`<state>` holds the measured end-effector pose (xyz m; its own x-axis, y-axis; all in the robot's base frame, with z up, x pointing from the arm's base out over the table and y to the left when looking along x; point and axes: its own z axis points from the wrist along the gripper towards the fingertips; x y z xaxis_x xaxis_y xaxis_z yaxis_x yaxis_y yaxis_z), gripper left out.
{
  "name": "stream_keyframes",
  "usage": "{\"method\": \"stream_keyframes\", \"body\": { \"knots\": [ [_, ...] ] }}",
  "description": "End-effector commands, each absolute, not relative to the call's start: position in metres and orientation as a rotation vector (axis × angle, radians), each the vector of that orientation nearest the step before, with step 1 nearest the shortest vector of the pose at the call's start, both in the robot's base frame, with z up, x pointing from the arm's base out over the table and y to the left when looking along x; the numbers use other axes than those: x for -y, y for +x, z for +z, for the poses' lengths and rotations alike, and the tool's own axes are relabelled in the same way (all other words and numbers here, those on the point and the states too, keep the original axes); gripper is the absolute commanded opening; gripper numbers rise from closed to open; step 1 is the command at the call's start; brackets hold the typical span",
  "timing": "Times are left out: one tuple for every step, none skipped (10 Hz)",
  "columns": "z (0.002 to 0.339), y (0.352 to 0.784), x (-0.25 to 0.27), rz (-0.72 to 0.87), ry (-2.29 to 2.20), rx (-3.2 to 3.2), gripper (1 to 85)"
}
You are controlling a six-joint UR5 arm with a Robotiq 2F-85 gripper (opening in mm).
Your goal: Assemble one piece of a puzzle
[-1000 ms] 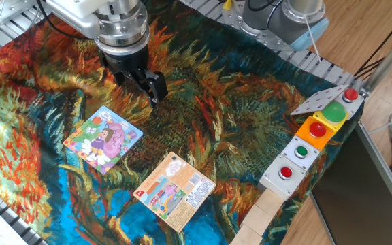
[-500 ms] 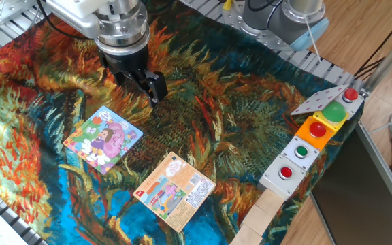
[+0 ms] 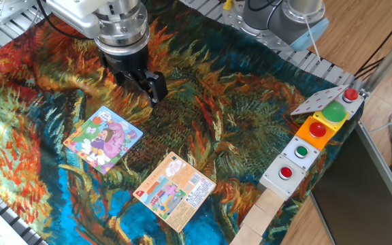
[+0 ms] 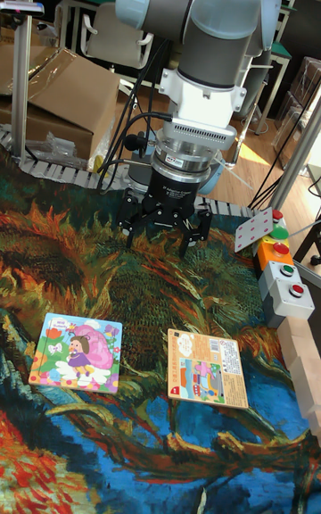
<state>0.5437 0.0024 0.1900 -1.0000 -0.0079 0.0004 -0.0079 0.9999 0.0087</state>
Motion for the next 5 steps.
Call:
{"method": "stream_keyframes", "body": {
  "knots": [
    [0.1986, 0.6056, -0.0280, -0.168, 0.005, 3.378, 1.3],
    [0.1970, 0.6049, -0.0276, -0.147, 0.028, 3.379, 1.3],
    [0.1961, 0.6054, -0.0267, -0.131, 0.030, 3.385, 1.3],
    [0.1964, 0.6057, -0.0277, -0.127, 0.107, 3.386, 1.3],
    [0.1975, 0.6064, -0.0327, -0.142, 0.187, 3.384, 1.3]
  ]
}}
